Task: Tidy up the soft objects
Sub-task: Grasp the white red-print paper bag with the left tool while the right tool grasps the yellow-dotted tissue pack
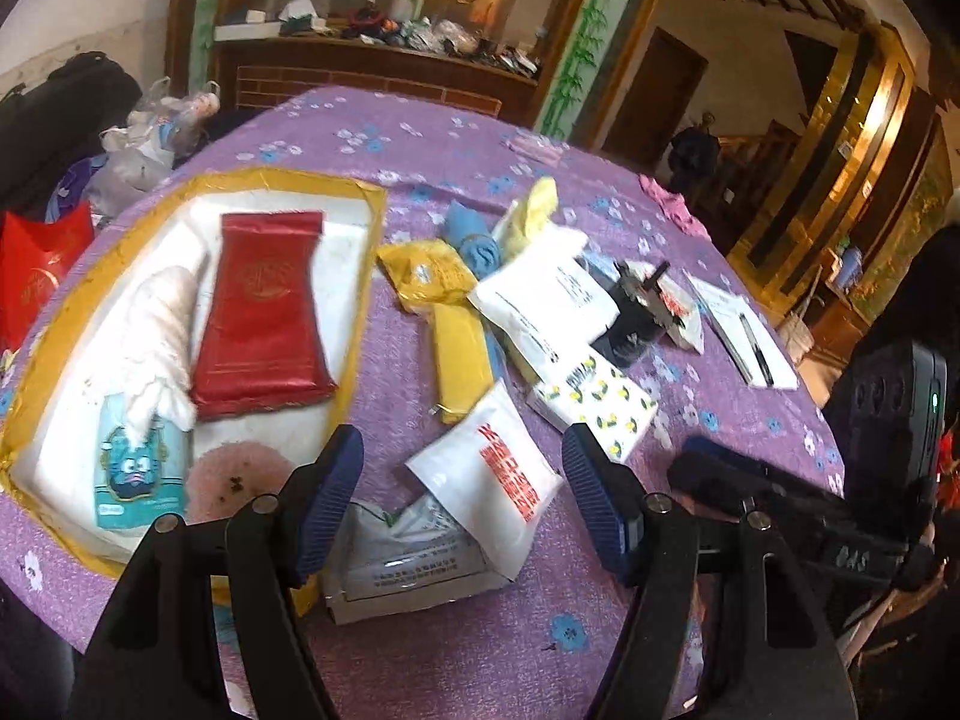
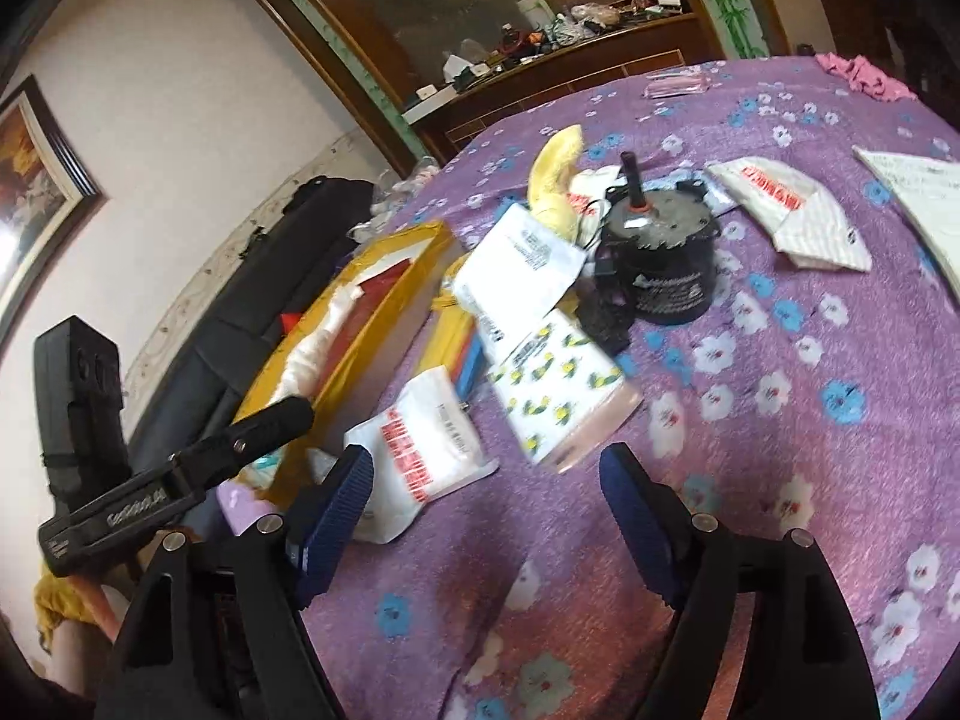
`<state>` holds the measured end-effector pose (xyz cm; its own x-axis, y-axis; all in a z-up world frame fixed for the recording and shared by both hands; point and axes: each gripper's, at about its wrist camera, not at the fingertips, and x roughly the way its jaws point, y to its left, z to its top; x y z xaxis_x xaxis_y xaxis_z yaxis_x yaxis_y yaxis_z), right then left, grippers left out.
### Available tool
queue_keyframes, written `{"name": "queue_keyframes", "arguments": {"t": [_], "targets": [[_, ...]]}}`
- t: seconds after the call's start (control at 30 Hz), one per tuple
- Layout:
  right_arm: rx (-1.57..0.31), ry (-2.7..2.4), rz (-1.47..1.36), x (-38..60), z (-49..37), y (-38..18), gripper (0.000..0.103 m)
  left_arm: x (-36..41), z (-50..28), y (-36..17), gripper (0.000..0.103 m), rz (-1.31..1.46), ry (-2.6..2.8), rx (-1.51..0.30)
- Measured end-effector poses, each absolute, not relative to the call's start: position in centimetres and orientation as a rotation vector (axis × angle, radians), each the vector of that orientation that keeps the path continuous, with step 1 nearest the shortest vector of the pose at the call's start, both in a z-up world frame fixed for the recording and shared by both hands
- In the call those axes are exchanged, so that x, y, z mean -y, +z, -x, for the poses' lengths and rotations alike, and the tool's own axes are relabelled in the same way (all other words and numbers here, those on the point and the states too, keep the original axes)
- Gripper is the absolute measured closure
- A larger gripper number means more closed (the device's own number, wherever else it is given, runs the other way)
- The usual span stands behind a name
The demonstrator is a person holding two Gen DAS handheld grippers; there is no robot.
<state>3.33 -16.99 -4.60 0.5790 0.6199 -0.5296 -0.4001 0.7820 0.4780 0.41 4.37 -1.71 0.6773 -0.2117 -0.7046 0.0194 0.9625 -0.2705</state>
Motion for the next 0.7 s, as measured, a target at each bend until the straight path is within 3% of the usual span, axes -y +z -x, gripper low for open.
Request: {"name": "queue_keyframes", "arguments": {"t": [0.23,0.4,0.47,0.53,0.7], "targets": [[-0.769,0.54,-0.281,16.3,-7.7,-4.3,0.023,-0.4,-1.6,-3.2,0.035,-0.007,-0.128,-0.846],[-0.865,0.546,-0.271,15.0,-10.9,-6.3,0.025,-0.4,-4.4,-5.2,0.035,0.001,-0.152,-0.942],[-0.859,0.545,-0.273,14.9,-10.9,-6.2,0.029,0.2,-4.4,-5.2,0.035,-0.052,-0.136,-0.931],[-0.85,0.561,-0.271,14.7,-11.0,-6.1,0.042,1.2,-4.2,-5.4,0.035,-0.085,-0.181,-0.944],[-0.867,0.539,-0.247,14.4,-11.4,-6.6,0.054,2.3,-3.8,-6.3,0.035,-0.089,-0.259,-0.994]]}}
